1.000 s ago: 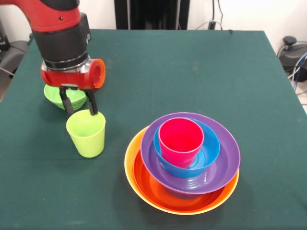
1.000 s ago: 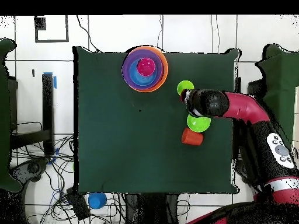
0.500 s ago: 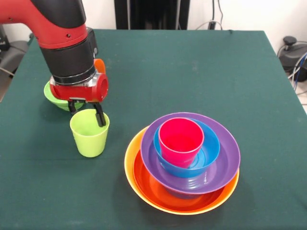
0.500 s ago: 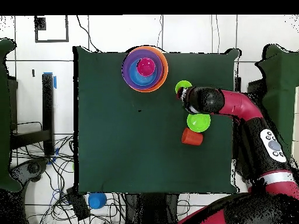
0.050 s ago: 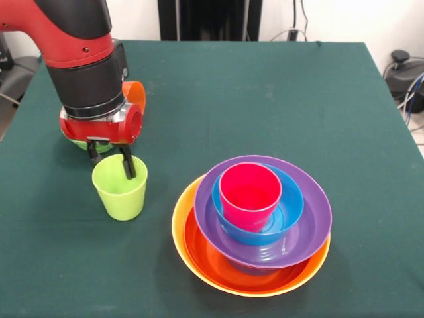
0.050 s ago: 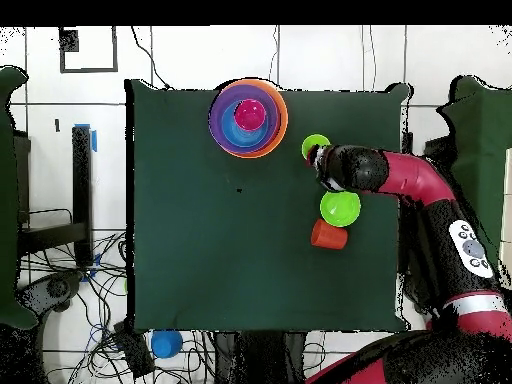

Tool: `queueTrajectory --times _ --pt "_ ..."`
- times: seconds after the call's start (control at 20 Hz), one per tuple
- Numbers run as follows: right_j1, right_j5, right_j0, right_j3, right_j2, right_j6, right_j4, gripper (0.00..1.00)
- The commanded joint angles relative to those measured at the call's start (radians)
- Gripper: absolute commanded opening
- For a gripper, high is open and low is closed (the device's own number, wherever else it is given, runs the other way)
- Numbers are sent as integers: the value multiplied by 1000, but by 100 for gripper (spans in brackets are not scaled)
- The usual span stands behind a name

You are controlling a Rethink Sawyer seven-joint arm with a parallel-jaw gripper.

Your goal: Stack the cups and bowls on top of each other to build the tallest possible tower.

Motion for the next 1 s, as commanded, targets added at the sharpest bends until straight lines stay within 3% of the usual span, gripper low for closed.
queueTrajectory --times 0.05,0.4,0.7,1.0 --pt "13 44 48 -49 19 -230 -71 0" --pt "-13 25 72 -34 -20 -144 -74 0" --pt "-34 27 69 -10 -17 -137 -63 0" --pt "-208 119 74 109 -5 -93 15 0"
